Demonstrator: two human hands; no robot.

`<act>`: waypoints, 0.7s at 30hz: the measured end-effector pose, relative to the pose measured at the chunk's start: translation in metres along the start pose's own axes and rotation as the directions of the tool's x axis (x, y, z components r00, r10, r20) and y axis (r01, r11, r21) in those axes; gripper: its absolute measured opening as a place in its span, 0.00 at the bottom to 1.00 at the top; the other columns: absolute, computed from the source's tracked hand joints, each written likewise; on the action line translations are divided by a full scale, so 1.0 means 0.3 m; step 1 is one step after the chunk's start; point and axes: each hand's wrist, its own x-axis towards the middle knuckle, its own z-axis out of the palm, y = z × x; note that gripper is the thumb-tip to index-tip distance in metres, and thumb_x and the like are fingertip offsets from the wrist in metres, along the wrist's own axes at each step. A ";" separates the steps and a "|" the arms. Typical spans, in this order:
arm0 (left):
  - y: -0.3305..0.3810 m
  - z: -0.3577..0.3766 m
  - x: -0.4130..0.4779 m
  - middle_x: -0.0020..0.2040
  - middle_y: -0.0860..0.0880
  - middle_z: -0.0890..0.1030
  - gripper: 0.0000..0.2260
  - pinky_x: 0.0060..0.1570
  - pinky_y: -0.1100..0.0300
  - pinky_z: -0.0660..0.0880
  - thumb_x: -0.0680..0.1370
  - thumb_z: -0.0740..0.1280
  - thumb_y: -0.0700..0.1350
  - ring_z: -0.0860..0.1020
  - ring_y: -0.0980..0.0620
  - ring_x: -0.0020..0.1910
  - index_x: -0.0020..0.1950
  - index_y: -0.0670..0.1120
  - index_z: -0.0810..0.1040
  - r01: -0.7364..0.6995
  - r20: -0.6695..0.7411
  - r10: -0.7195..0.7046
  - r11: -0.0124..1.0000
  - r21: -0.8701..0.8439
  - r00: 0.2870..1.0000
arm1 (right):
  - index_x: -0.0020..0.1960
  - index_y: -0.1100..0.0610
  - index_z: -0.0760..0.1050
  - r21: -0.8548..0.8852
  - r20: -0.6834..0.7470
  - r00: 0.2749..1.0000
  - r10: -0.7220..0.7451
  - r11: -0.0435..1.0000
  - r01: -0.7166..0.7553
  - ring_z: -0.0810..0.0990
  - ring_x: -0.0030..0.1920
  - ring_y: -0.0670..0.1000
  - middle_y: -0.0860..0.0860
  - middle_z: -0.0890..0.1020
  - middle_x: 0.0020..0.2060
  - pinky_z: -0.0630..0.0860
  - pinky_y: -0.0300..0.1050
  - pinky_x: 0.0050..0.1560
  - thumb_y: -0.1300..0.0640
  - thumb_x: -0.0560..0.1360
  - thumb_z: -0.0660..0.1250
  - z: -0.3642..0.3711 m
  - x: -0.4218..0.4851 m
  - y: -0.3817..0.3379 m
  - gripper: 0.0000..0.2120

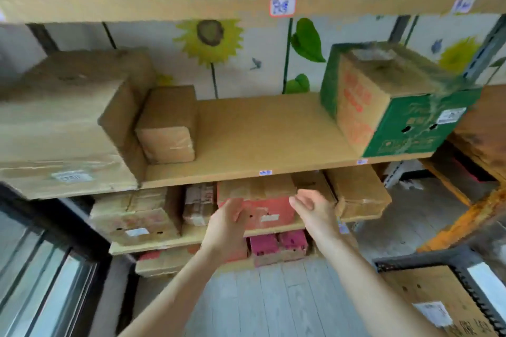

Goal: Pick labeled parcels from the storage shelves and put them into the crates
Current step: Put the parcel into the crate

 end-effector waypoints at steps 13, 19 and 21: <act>-0.009 -0.492 0.250 0.63 0.39 0.72 0.17 0.53 0.59 0.70 0.79 0.60 0.44 0.72 0.42 0.60 0.65 0.38 0.67 0.213 -0.422 -0.199 0.977 -0.015 0.885 | 0.64 0.62 0.70 -0.061 0.252 0.950 -0.186 0.976 0.207 0.74 0.58 0.49 0.56 0.76 0.61 0.66 0.36 0.55 0.56 0.77 0.63 0.434 0.274 -0.465 0.17; 0.021 -0.495 0.369 0.75 0.38 0.56 0.27 0.69 0.55 0.60 0.79 0.58 0.45 0.60 0.41 0.73 0.75 0.39 0.53 0.247 -0.510 -0.206 0.969 0.013 0.835 | 0.70 0.61 0.65 -0.076 0.326 0.937 -0.129 0.984 0.161 0.71 0.66 0.55 0.56 0.72 0.67 0.67 0.43 0.60 0.46 0.77 0.61 0.575 0.426 -0.586 0.26; 0.026 -0.488 0.387 0.75 0.38 0.55 0.27 0.70 0.54 0.59 0.80 0.58 0.47 0.58 0.41 0.74 0.75 0.41 0.52 0.248 -0.518 -0.212 0.969 0.000 0.828 | 0.72 0.61 0.61 -0.066 0.385 0.920 -0.068 0.993 0.101 0.69 0.68 0.55 0.55 0.69 0.69 0.66 0.46 0.64 0.46 0.76 0.63 0.616 0.437 -0.581 0.31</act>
